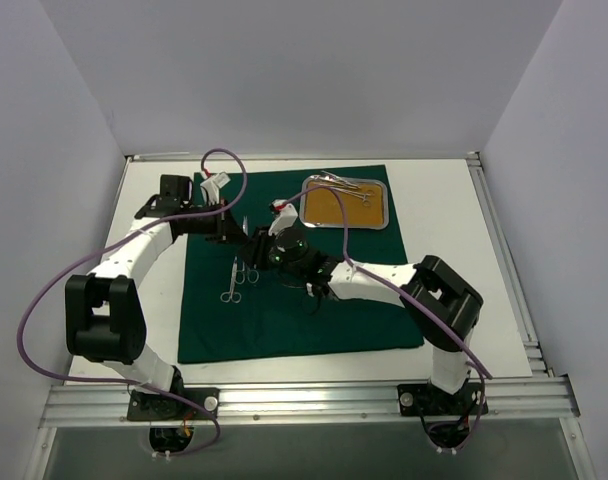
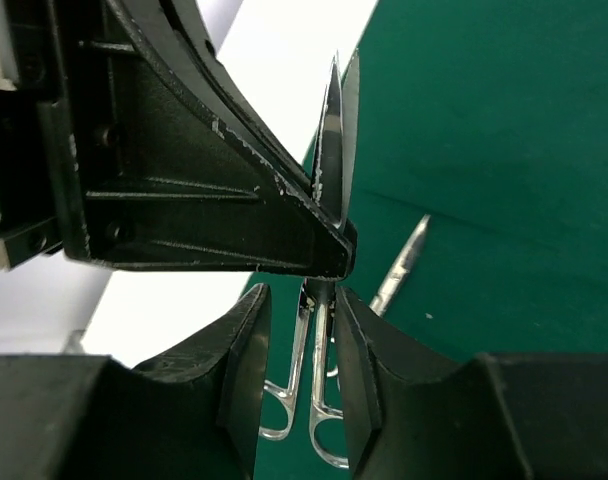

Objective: Open and lay out the surgical kit
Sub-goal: Place the medical item in the surgical kit.

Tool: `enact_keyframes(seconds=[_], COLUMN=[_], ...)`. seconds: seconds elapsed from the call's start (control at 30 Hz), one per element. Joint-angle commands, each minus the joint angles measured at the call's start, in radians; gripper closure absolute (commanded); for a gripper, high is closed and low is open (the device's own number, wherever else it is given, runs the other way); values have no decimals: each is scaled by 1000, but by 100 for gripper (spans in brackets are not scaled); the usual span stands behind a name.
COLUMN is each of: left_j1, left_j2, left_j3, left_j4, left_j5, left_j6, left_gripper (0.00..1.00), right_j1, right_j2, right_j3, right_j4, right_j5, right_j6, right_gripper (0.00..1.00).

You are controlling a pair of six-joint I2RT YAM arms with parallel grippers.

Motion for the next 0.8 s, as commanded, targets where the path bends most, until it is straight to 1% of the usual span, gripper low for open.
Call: enact_keyframes(seconds=[0.0, 0.07, 0.17, 0.2, 0.27, 0.3, 0.4, 0.5, 0.57, 0.6, 0.63, 0.67, 0.77], left_j1=[-24, -24, -24, -24, -24, -24, -25, -28, -28, -28, -28, -28, -22], left_j2=[-42, -42, -42, -44, -45, -45, -42, -39, -33, -30, -29, -28, -35], left_j3=[-3, -1, -3, -6, -7, -9, -10, -1, 26, 39, 51, 63, 114], left_j4=[92, 94, 101, 103, 106, 109, 106, 74, 34, -12, -35, -56, -142], left_j5=[-35, -36, -47, -59, -67, -70, -69, -82, -128, -150, -176, -225, -314], left_j6=[-53, -56, -66, -69, -70, -70, -66, -44, -6, 9, 37, 51, 92], left_gripper=[98, 98, 98, 98, 98, 98, 98, 98, 65, 49, 23, 3, 6], right_j1=[24, 25, 39, 48, 56, 61, 65, 62, 62, 62, 64, 62, 64], right_j2=[10, 13, 21, 24, 36, 42, 64, 64, 65, 67, 67, 68, 76], right_j3=[70, 79, 103, 112, 148, 158, 183, 179, 183, 186, 186, 186, 183], right_j4=[-95, -115, -168, -182, -233, -250, -291, -303, -331, -342, -349, -369, -409], right_j5=[118, 144, 179, 192, 218, 224, 236, 245, 252, 259, 262, 265, 284], right_j6=[-35, -32, -41, -43, -47, -49, -38, -21, -9, -3, 8, 14, 46], right_gripper=[72, 72, 77, 81, 84, 90, 100, 100, 100, 100, 100, 100, 100])
